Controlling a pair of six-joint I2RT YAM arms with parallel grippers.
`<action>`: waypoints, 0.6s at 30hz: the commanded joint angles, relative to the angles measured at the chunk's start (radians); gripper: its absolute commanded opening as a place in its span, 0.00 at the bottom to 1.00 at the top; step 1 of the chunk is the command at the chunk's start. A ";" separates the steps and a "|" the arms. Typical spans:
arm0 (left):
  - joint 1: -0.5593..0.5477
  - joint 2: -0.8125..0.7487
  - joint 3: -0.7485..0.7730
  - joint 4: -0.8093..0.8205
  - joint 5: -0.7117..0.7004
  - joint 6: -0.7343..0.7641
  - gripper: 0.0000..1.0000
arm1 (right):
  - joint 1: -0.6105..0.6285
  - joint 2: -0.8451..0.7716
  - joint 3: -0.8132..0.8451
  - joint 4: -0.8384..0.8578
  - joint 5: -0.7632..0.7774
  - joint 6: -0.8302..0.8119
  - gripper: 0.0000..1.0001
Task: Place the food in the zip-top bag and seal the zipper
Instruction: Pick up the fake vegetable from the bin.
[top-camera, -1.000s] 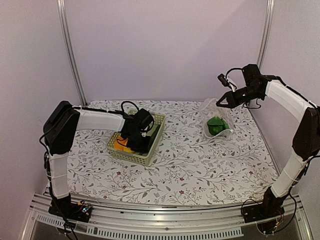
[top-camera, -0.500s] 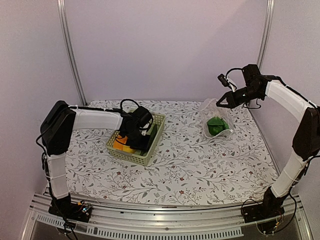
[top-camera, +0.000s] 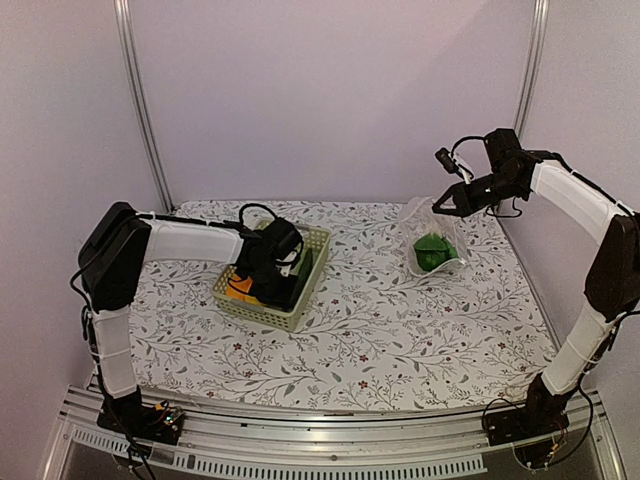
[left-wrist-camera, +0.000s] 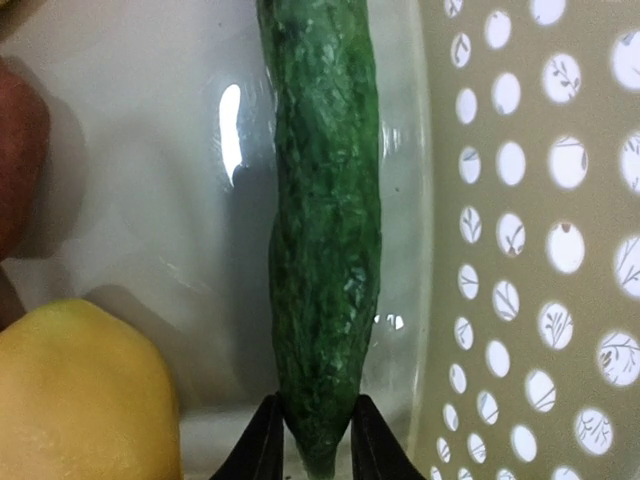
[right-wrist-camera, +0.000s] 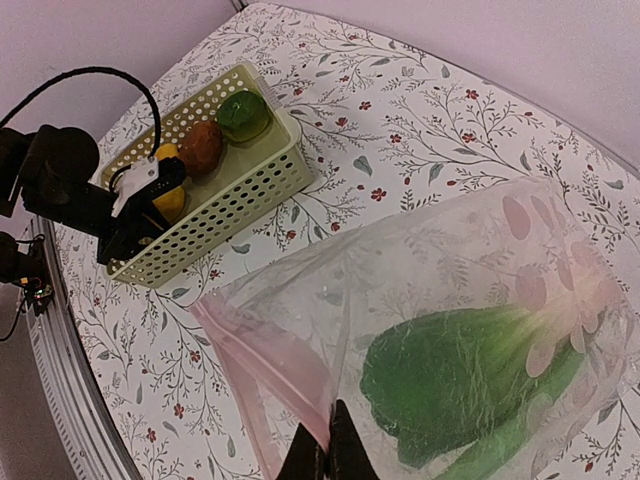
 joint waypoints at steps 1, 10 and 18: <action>0.005 0.017 0.004 0.015 0.002 0.002 0.21 | 0.006 -0.013 -0.011 0.007 -0.013 -0.007 0.00; -0.006 -0.076 0.035 -0.092 -0.116 0.034 0.05 | 0.005 -0.014 -0.009 0.008 0.016 -0.020 0.00; -0.006 -0.239 0.071 -0.178 -0.106 0.043 0.00 | 0.006 0.011 0.072 0.002 0.068 -0.028 0.00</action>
